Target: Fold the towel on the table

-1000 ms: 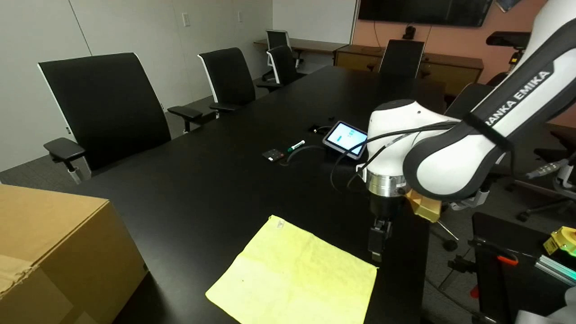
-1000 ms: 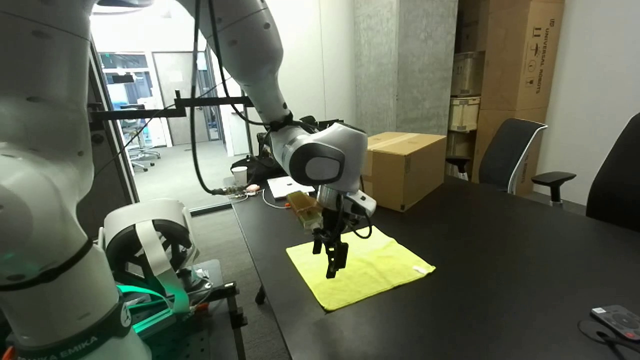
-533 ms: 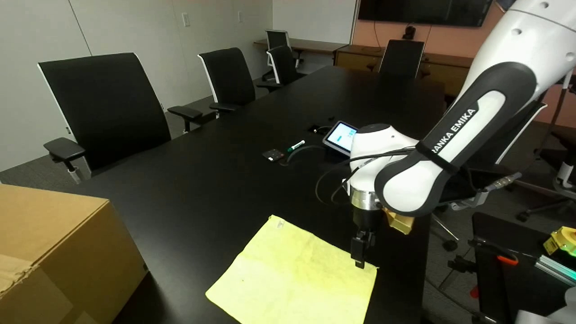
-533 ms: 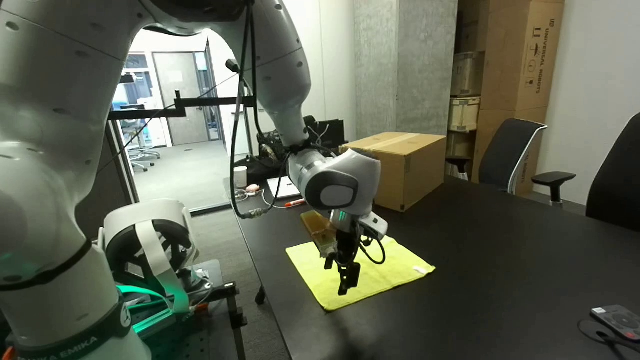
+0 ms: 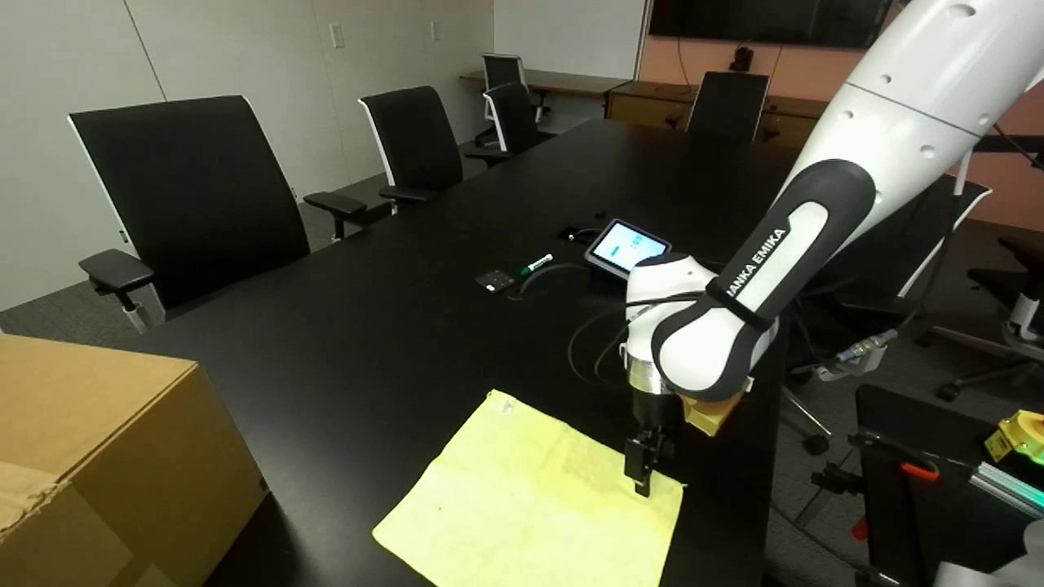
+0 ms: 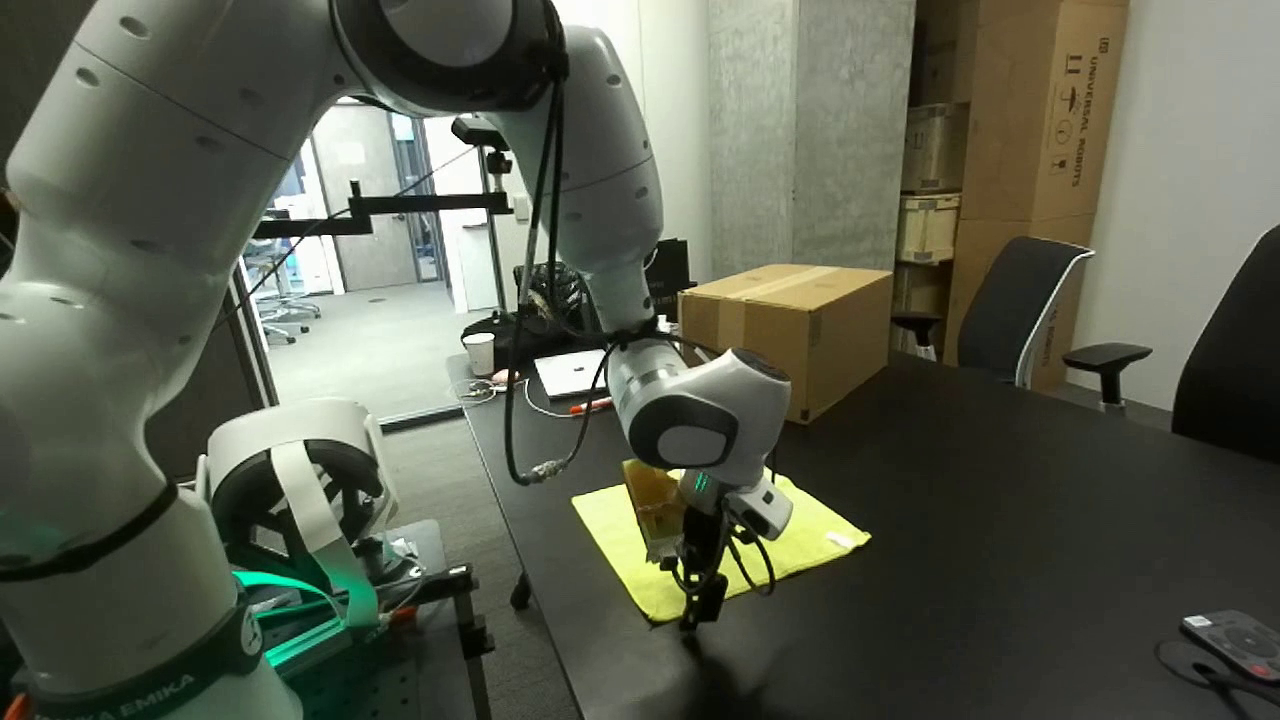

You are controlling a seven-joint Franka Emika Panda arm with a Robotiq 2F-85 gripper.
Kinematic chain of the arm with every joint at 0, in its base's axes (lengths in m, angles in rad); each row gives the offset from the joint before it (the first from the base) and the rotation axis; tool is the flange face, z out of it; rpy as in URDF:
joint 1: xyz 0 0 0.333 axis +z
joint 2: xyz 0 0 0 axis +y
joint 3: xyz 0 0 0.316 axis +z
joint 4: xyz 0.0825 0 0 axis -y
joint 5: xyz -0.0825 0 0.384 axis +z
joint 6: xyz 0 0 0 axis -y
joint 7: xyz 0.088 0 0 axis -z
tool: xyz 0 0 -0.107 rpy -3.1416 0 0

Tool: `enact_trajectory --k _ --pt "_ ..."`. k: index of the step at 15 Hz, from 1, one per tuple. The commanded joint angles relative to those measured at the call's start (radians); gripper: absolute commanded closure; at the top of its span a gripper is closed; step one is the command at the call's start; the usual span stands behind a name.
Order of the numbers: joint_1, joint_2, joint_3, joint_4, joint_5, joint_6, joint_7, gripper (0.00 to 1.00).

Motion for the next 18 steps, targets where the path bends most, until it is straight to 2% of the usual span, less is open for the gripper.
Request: enact_trajectory --k 1,10,18 --pt "-0.047 0.044 0.049 0.034 0.046 0.004 -0.052 0.0" --pt "-0.084 0.059 0.117 0.062 0.069 -0.037 -0.116 0.0" --pt "-0.08 0.083 0.128 0.085 0.082 -0.108 -0.151 0.0"
